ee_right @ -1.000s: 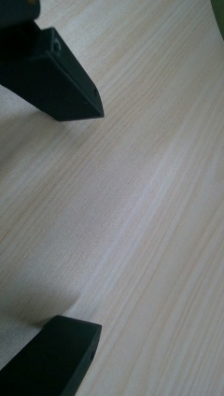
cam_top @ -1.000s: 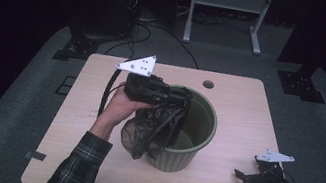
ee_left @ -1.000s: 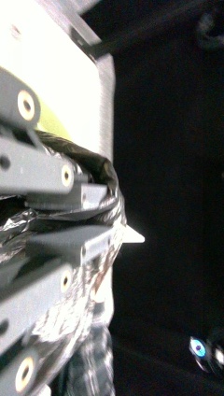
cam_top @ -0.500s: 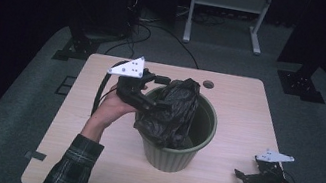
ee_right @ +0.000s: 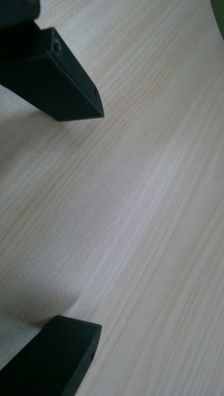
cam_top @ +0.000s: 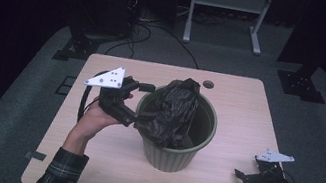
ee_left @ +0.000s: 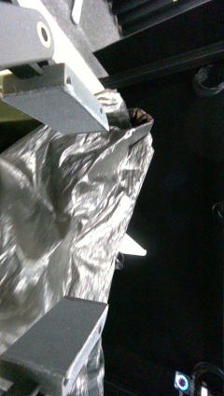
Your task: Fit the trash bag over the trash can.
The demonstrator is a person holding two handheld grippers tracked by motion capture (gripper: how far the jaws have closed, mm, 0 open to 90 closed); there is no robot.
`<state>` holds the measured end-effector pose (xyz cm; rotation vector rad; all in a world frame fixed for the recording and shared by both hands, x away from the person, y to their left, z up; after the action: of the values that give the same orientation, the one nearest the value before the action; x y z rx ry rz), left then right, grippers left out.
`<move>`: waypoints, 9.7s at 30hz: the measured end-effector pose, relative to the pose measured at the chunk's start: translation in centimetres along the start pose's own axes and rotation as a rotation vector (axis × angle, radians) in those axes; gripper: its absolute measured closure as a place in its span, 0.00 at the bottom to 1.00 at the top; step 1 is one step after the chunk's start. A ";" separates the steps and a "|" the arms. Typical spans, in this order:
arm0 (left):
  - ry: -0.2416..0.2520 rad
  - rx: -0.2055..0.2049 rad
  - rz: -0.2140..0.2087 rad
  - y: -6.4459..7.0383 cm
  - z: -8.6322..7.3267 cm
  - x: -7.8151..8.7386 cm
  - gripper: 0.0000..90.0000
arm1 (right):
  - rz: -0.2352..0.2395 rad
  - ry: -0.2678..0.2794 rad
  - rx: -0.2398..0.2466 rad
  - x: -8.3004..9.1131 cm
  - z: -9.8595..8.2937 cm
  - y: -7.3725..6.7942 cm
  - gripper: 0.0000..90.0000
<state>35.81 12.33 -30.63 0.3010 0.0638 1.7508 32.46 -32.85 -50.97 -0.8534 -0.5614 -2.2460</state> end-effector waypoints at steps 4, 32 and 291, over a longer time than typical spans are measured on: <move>-0.006 0.002 -0.015 0.9 -0.9 0.7 0.11 | -0.001 0.000 -0.001 0.0 0.0 0.0 0.00; -0.044 -0.004 -0.044 0.8 -2.1 0.4 0.99 | -0.003 -0.001 -0.003 0.0 0.0 0.0 0.00; 0.090 0.187 0.214 -4.3 -2.6 6.5 1.00 | 0.247 0.484 0.115 7.1 21.3 1.7 0.67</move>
<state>38.22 19.81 -33.00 0.3765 0.2703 1.9750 38.57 -24.65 -30.94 -0.2814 -0.3312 -2.0662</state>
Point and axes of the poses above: each handheld gripper's, and its own axes: x roughly backward along the jaws, z roughly out of its top, y roughly to its right, the point moved 3 cm from there along -x, roughly forward along the jaws, and after that the axes turned 13 degrees about x, right-handed, at the moved point
